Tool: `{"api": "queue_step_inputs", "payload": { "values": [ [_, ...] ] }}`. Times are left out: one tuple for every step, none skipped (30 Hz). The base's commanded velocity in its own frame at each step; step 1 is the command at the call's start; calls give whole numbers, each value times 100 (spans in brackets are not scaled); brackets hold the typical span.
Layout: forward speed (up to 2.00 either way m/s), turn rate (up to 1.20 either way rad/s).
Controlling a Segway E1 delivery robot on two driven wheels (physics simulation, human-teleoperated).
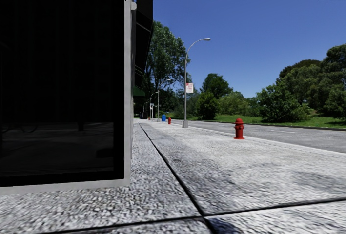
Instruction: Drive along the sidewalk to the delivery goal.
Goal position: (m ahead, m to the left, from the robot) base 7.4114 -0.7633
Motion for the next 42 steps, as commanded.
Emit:
{"api": "queue_step_inputs", "payload": {
  "values": [
    [200, -44],
    [200, -120],
    [200, -120],
    [200, -117],
    [200, 0],
    [200, 0],
    [200, 0],
    [200, 0],
    [200, 0],
    [200, 0],
    [200, 0],
    [200, 0],
    [200, 0],
    [200, 0],
    [200, 0],
    [200, 0],
    [200, 0],
    [200, 0],
    [200, 0],
    [200, 0],
    [200, 0],
    [200, 0],
    [200, 0],
    [200, 0],
    [200, 0],
    [200, 0],
    [200, 0],
    [200, 0],
    [200, 0],
    [200, 0],
    [200, 0],
    [200, 0],
    [200, 0],
    [200, 0],
    [200, 0],
    [200, 0],
    [200, 0],
    [200, 0],
    [200, 0],
    [200, 0],
    [200, 0],
    [200, 0]
  ]
}}
